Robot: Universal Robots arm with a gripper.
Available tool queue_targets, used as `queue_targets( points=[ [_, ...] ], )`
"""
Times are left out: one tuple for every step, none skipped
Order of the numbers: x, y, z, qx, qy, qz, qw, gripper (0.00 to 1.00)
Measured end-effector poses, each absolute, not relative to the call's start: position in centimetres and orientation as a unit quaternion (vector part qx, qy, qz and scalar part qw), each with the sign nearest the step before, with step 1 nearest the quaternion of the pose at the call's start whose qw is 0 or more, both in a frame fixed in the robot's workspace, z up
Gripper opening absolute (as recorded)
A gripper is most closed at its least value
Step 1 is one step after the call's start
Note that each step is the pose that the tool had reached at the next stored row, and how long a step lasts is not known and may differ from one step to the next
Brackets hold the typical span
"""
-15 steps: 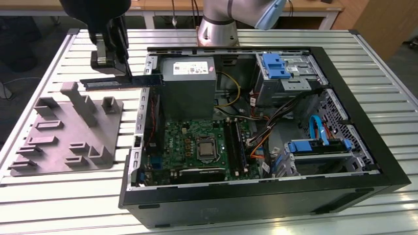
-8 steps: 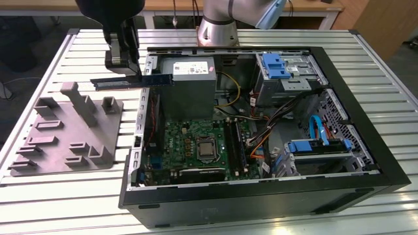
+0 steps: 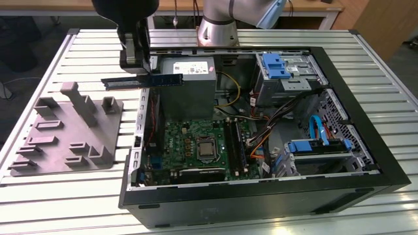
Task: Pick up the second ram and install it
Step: 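Pick up the second ram and move it above second insertion slot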
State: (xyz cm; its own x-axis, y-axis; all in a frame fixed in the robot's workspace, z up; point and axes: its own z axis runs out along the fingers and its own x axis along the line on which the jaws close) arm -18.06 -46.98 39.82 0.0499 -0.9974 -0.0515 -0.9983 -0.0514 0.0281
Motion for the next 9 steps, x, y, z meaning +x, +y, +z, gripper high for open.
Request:
queue_targets(
  points=[
    [-17.8, -47.0, 39.8, -0.724, 0.689, 0.028, 0.008, 0.13],
    [-17.6, -47.0, 39.8, -0.724, 0.689, 0.028, 0.008, 0.13],
    [-17.4, -47.0, 39.8, -0.724, 0.689, 0.028, 0.008, 0.13],
    [-17.1, -47.0, 39.8, -0.724, 0.689, 0.028, 0.007, 0.13],
    [-16.9, -47.0, 39.8, -0.724, 0.689, 0.028, 0.008, 0.13],
    [-16.6, -47.0, 39.8, -0.724, 0.689, 0.028, 0.008, 0.13],
    [-16.4, -47.0, 39.8, -0.724, 0.689, 0.028, 0.007, 0.13],
    [-16.2, -47.0, 39.8, -0.724, 0.689, 0.028, 0.007, 0.13],
    [-16.0, -47.0, 39.8, -0.724, 0.689, 0.028, 0.008, 0.13]
  ],
)
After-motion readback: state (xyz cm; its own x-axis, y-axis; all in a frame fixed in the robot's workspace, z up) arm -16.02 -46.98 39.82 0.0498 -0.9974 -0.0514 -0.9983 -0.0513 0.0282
